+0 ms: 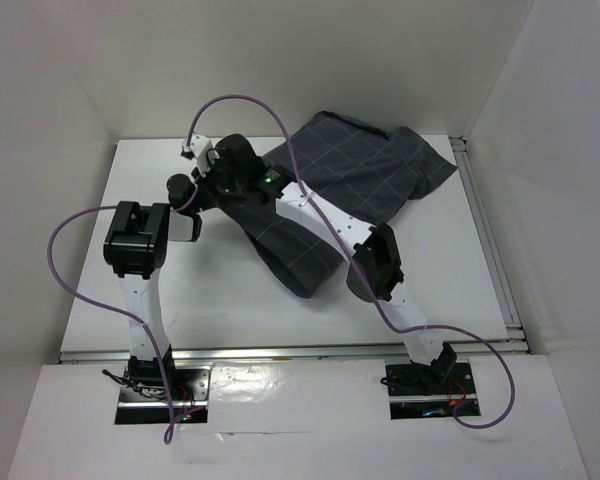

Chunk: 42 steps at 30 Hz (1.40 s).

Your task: Put the pillow into the pillowcase

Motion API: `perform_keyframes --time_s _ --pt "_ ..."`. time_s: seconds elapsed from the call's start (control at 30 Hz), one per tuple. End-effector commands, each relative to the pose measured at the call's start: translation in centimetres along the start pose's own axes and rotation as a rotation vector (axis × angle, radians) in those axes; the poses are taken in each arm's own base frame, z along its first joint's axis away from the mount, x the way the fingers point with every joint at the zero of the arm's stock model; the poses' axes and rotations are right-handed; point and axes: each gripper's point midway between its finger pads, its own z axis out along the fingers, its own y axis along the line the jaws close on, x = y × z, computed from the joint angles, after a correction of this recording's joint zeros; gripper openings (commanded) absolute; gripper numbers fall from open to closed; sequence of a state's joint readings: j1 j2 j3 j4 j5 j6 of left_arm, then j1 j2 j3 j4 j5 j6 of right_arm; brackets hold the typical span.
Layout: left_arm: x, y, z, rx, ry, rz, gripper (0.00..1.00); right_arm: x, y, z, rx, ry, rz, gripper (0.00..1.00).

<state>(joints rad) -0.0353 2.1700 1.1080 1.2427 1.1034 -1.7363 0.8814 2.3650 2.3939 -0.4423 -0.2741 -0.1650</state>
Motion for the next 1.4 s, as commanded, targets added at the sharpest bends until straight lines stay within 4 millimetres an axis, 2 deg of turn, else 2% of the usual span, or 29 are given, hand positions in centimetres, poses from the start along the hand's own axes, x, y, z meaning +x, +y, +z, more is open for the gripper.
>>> perform_keyframes --time_s 0.0,0.1,0.13,0.3,0.37,0.43,0.5,0.53,0.63,0.7,0.73,0.77,0.8,0.83,0.87,0.9,0.93,0.97,1.0,1.03,1.07,1.1,1.13,1.17,1.2,1.23,1.27,1.33,1.37 --pt "0.4 -1.1 3.6 0.074 -0.030 0.060 0.01 -7.6 15.3 -0.8 -0.433 -0.250 -0.066 0.00" --pt "0.8 -1.0 4.5 0.082 -0.017 0.056 0.01 -8.3 16.3 -1.1 -0.464 -0.275 -0.060 0.00" --pt "0.8 -1.0 4.5 0.082 -0.017 0.056 0.01 -7.9 17.2 -0.9 -0.487 -0.269 -0.051 0.00" --pt "0.8 0.4 4.9 0.060 -0.022 0.037 0.01 -8.0 18.3 -0.8 -0.529 -0.294 -0.020 0.00" --pt "0.8 0.5 4.9 0.055 -0.022 0.029 0.06 -7.8 18.5 -0.8 -0.539 -0.293 -0.013 0.00" --pt "1.0 0.2 4.8 0.056 -0.022 0.032 0.13 -8.5 18.7 -1.3 -0.552 -0.307 -0.013 0.00" --pt "1.2 0.0 4.8 0.054 -0.013 0.021 0.27 -8.4 18.9 -1.5 -0.564 -0.304 -0.006 0.00" --pt "1.5 -0.1 4.7 0.041 0.007 0.006 0.44 -8.5 18.6 -1.3 -0.546 -0.305 -0.003 0.07" --pt "2.3 -0.8 4.4 0.022 0.028 0.034 0.60 -8.8 17.7 -1.1 -0.481 -0.304 0.010 0.22" --pt "2.8 -0.3 3.6 -0.006 0.017 0.026 0.67 -8.6 16.7 -1.4 -0.448 -0.294 0.010 0.33" --pt "2.5 -1.2 2.8 -0.009 -0.003 0.040 0.68 -9.5 15.3 -2.0 -0.396 -0.310 0.004 0.35" --pt "2.9 -0.7 2.0 -0.030 -0.014 0.025 0.70 -8.7 14.2 -1.8 -0.362 -0.299 0.006 0.40" --pt "2.3 -0.6 0.8 -0.047 -0.042 0.051 0.71 -9.8 12.3 -2.7 -0.286 -0.318 0.005 0.48" --pt "2.8 -0.7 -0.2 -0.086 -0.049 0.011 0.71 -10.1 11.4 -3.1 -0.253 -0.329 -0.002 0.52" --pt "2.6 -0.7 -1.0 -0.101 -0.066 0.014 0.71 -9.3 10.4 -3.1 -0.227 -0.309 0.009 0.57" --pt "2.4 -0.6 -1.9 -0.121 -0.081 0.049 0.71 -9.6 9.4 -3.6 -0.190 -0.318 0.013 0.61" --pt "1.3 -0.7 -3.4 -0.147 -0.121 0.049 0.71 -10.4 7.2 -4.7 -0.117 -0.336 0.011 0.64" --pt "1.7 -0.6 -4.5 -0.193 -0.133 0.003 0.71 -10.0 6.2 -5.0 -0.090 -0.327 0.019 0.69" --pt "1.4 -0.2 -5.5 -0.233 -0.145 0.071 0.71 -10.2 5.2 -5.4 -0.058 -0.331 0.015 0.71" --pt "0.5 0.1 -7.1 -0.281 -0.185 0.071 0.73 -10.9 3.1 -6.7 0.014 -0.346 0.024 0.71" --pt "-0.7 0.0 -7.9 -0.338 -0.234 0.096 0.73 -10.6 2.3 -7.0 0.028 -0.345 0.028 0.74" --pt "-0.1 0.6 -9.2 -0.406 -0.227 0.105 0.73 -10.7 1.3 -7.6 0.055 -0.347 0.021 0.74" --pt "-0.7 0.4 -10.4 -0.432 -0.250 0.120 0.73 -11.7 -0.3 -9.1 0.109 -0.377 0.023 0.76" --pt "-1.6 0.0 -11.0 -0.475 -0.286 0.149 0.73 -11.1 -0.9 -9.4 0.120 -0.366 0.029 0.77" --pt "-1.0 0.7 -12.0 -0.538 -0.278 0.139 0.73 -11.5 -1.5 -10.0 0.134 -0.375 0.017 0.77" --pt "-1.3 0.0 -12.9 -0.570 -0.304 0.159 0.73 -11.8 -2.9 -11.2 0.174 -0.382 0.013 0.77" --pt "-2.0 -0.5 -13.4 -0.616 -0.334 0.185 0.73 -11.4 -3.5 -11.5 0.184 -0.374 0.017 0.77" --pt "-1.6 -1.2 -15.0 -0.710 -0.351 0.220 0.73 -11.4 -5.8 -13.2 0.244 -0.377 -0.009 0.78" --pt "-2.9 -2.1 -16.1 -0.793 -0.413 0.267 0.73 -10.5 -6.7 -13.4 0.268 -0.357 -0.008 0.78"
